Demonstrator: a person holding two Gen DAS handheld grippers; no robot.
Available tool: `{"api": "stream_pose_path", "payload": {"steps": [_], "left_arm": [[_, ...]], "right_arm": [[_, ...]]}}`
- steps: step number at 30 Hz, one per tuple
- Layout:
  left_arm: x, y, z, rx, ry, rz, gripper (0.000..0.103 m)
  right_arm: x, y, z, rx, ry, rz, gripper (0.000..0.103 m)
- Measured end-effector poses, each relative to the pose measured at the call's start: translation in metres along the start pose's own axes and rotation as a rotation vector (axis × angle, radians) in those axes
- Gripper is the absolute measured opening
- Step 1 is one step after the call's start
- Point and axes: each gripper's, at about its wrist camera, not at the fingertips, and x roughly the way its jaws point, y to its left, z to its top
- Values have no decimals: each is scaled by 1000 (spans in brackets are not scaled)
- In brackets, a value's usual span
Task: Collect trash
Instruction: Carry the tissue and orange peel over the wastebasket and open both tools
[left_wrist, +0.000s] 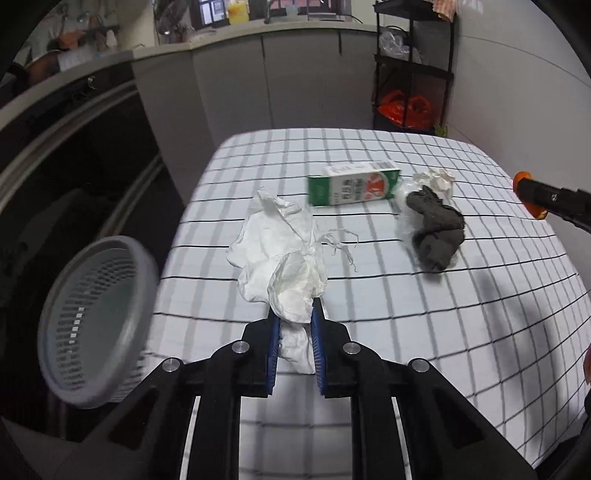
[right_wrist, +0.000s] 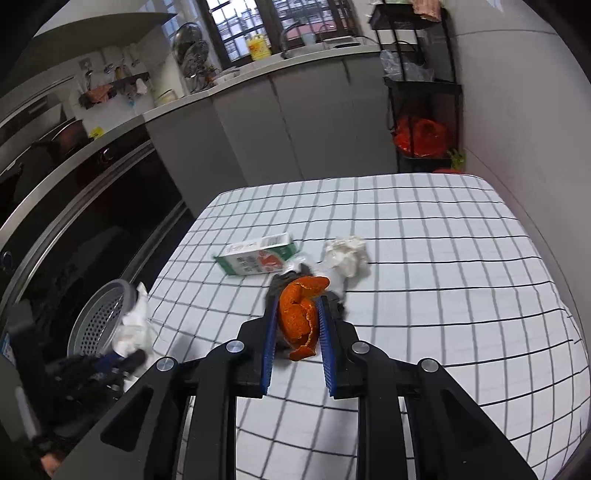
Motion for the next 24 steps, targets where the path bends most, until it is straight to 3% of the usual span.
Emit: {"api": "stream_pose_path", "payload": {"steps": [6, 12, 17, 24], "left_arm": [[-34, 84, -4, -68, -46, 109, 16], [-22, 163, -14, -162, -23, 229, 16], [-11, 207, -23, -222, -17, 306, 16], [8, 248, -36, -317, 15, 295, 16]], "right_arm": [[23, 69, -18, -76, 62, 129, 21], [58, 158, -35, -164, 126, 228, 21], [93, 225, -40, -227, 164, 286, 21], [129, 286, -35, -304, 193, 331, 21]]}}
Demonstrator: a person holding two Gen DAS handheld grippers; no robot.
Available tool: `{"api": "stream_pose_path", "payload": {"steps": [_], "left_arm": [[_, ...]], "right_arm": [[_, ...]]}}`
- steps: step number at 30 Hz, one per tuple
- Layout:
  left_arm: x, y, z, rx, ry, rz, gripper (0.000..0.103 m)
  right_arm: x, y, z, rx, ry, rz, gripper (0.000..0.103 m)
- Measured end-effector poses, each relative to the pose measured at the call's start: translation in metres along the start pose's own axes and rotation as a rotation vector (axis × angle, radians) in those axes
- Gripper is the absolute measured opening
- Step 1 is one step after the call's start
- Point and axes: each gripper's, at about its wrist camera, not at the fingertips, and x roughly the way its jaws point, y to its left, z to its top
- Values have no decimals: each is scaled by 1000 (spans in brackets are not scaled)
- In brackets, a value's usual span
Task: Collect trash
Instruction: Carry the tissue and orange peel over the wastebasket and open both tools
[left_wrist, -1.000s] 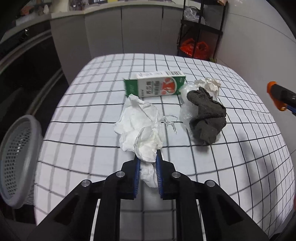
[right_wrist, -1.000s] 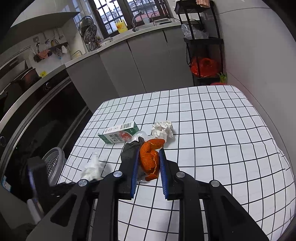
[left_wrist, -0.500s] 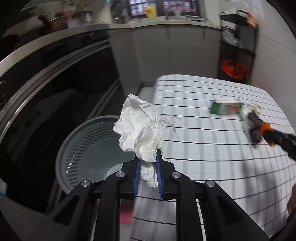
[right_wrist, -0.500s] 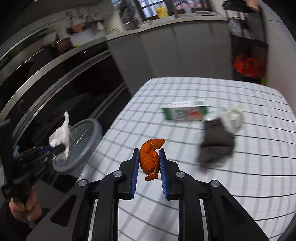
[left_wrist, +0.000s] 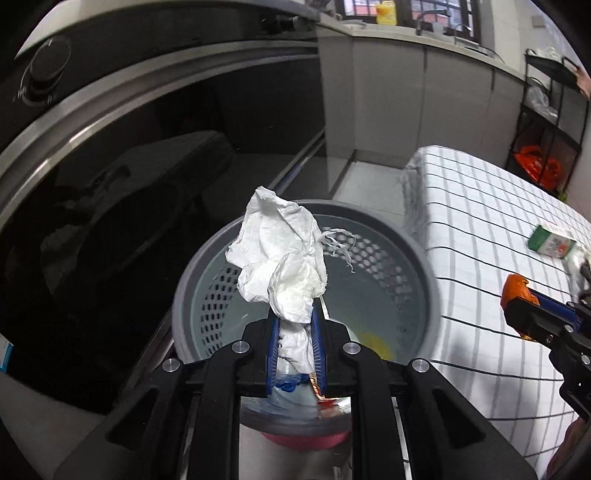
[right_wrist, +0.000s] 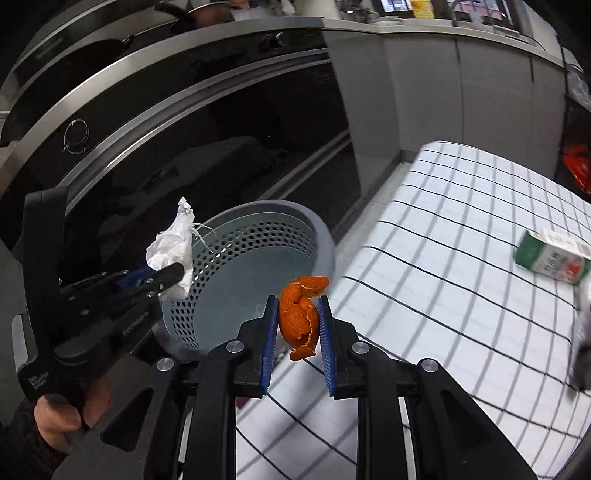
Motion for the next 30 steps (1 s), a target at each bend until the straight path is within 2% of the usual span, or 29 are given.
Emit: {"api": "stream_pose_path", "payload": {"steps": [4, 17, 20, 22, 23, 24, 25, 30], "left_arm": [[13, 19, 5, -58, 23, -14, 16], [45, 50, 1, -126, 126, -75, 17], [45, 50, 0, -125, 129, -69, 23], [44, 52, 0, -132, 121, -61, 40], [43, 53, 0, -137, 117, -59, 46], [42, 54, 0, -142, 111, -54, 57], [41, 56, 0, -148, 106, -52, 59], [40, 58, 1, -159, 107, -61, 59]], "right_arm": [[22, 12, 14, -25, 15, 7, 21], [72, 26, 34, -38, 78, 40, 21], [74, 31, 38, -47, 76, 39, 27], [68, 33, 39, -41, 48, 27, 53], [64, 33, 36, -36, 30, 24, 57], [63, 33, 36, -34, 25, 25, 57], [61, 32, 36, -31, 24, 22, 57], [57, 33, 33, -28, 25, 13, 57]]}}
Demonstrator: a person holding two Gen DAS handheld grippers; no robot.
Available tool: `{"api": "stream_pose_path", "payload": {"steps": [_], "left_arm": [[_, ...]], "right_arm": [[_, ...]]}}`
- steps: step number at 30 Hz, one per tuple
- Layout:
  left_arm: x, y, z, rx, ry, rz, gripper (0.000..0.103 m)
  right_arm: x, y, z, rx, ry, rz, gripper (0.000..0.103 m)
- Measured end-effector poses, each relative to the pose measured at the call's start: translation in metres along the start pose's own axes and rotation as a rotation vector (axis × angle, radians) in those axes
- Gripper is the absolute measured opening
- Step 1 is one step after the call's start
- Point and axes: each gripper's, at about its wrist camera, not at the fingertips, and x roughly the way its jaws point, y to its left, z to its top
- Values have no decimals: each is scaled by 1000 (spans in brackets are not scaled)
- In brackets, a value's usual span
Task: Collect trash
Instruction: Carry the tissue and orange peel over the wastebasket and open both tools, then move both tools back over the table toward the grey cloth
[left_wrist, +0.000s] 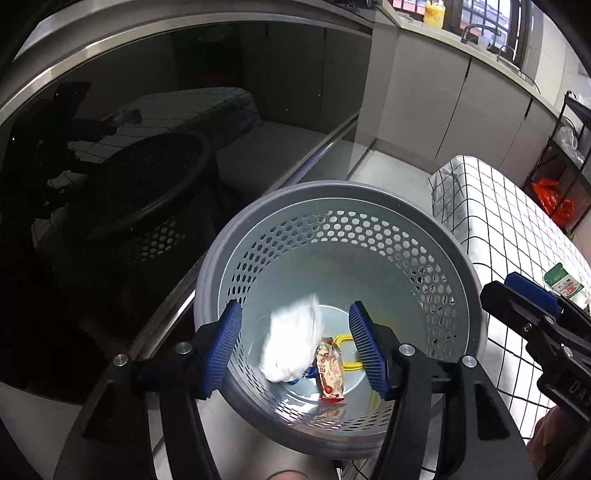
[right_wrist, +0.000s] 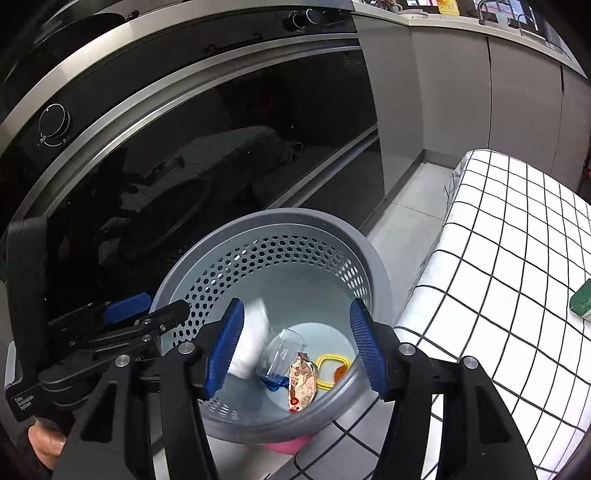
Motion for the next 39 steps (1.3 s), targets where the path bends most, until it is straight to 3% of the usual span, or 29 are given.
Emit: {"api": "stream_pose_path", "payload": {"steps": [11, 17, 24, 31, 39], "left_arm": [[-18, -13, -5, 31, -54, 3, 64], [-36, -35, -12, 58, -83, -30, 64], [-66, -84, -29, 138, -96, -133, 64], [-105, -142, -44, 261, -163, -181, 68], [-130, -211, -51, 331, -197, -278, 74]], "right_arm": [[-30, -15, -25, 11, -9, -41, 57], [-73, -42, -49, 48, -45, -117, 57], [-144, -89, -73, 94, -98, -217, 57], [-218, -131, -98, 135, -179, -320, 60], [-256, -179, -123, 198, -223, -414, 62]]}}
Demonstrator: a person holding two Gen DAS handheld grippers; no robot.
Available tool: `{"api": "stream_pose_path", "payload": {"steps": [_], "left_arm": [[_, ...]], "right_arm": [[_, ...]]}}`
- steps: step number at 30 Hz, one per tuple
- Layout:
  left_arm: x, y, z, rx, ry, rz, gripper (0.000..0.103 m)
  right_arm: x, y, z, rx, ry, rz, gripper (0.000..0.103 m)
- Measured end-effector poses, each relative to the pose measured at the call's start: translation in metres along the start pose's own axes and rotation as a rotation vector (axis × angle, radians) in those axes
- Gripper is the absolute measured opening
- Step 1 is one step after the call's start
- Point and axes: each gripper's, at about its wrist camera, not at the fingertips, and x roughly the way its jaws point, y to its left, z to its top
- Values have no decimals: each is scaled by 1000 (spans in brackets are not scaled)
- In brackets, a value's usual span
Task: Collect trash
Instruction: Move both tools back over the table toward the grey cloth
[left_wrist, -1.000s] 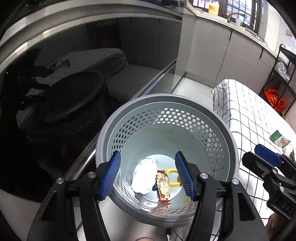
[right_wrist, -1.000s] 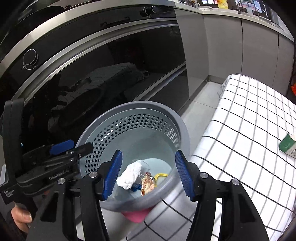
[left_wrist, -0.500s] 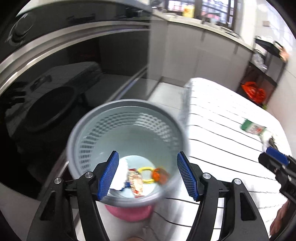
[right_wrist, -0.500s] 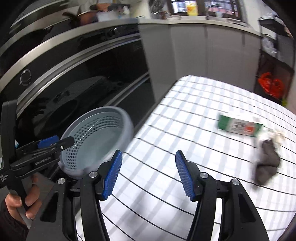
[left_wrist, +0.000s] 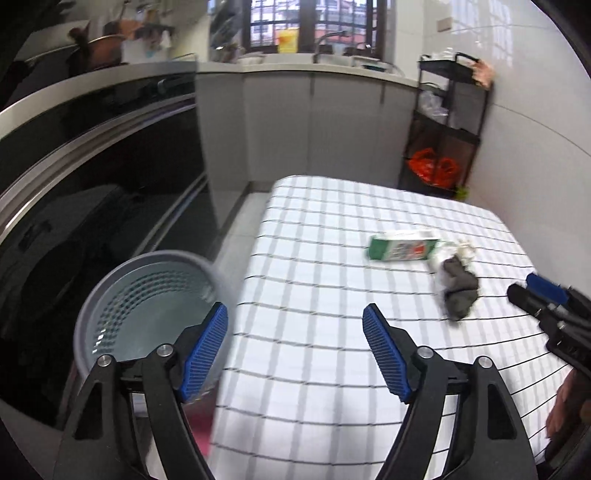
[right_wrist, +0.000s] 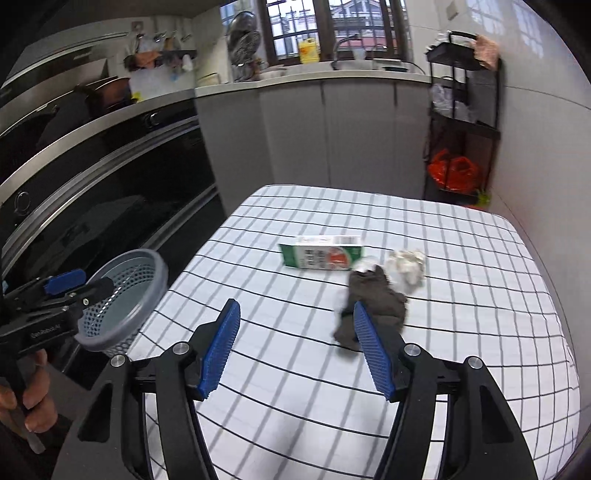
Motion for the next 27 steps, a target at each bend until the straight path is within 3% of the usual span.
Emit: {"api": "stream_pose_path", "payload": {"steps": [12, 27], "left_arm": [[38, -66, 3, 72, 15, -41, 82], [76, -60, -5, 52, 70, 0, 82]], "right_arm": [[24, -53, -28, 80, 62, -54, 62], [110, -51, -1, 95, 154, -89, 70]]}}
